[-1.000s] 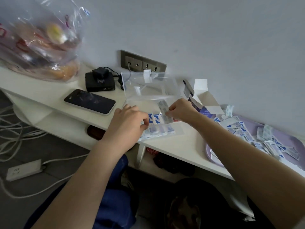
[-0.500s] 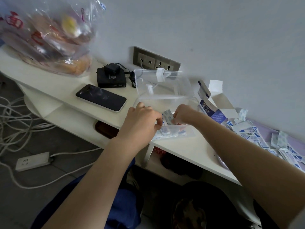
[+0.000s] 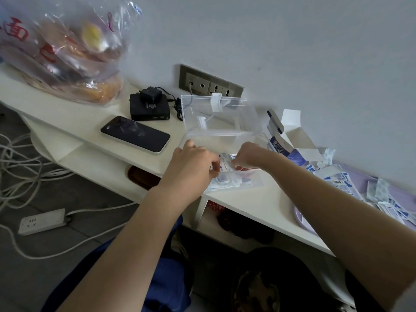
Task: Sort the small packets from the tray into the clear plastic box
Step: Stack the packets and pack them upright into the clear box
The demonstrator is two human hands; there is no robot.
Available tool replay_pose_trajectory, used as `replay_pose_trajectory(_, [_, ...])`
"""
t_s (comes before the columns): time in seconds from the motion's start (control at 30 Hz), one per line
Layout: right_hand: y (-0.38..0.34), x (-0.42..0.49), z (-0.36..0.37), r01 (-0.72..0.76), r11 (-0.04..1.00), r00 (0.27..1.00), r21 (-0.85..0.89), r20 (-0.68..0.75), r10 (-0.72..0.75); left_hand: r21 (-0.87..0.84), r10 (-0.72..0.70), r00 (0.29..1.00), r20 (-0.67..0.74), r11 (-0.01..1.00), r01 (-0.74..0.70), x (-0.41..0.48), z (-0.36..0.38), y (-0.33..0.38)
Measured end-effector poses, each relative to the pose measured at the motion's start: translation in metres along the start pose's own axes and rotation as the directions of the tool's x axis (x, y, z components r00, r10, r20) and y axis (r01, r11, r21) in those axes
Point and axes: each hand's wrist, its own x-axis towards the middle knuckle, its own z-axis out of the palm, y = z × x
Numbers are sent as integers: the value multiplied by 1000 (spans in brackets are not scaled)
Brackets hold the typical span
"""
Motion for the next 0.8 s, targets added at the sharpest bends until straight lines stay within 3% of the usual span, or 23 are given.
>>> replay_pose_trajectory(0.27, [5,-14,-8,106,994,994,11,-14,-106,94,-44,999,-9,995,45,0,0,7])
replay_pose_trajectory(0.37, [8,-36,-11,200,980,975,8,-103,-198,169,-85,996,-39,981,90,0,5,13])
replay_pose_trajectory(0.53, [32,-77,0,323,939,868,-116,-359,-342,299,-112,993,-39,947,118,-3,12,31])
replay_pose_trajectory(0.67, [65,-96,12,421,862,679,-283,-532,-506,379,-84,996,-35,921,91,-3,20,51])
replay_pose_trajectory(0.8, [106,-113,18,388,884,687,-259,-559,-465,332,46,998,-52,943,-26,-1,34,79])
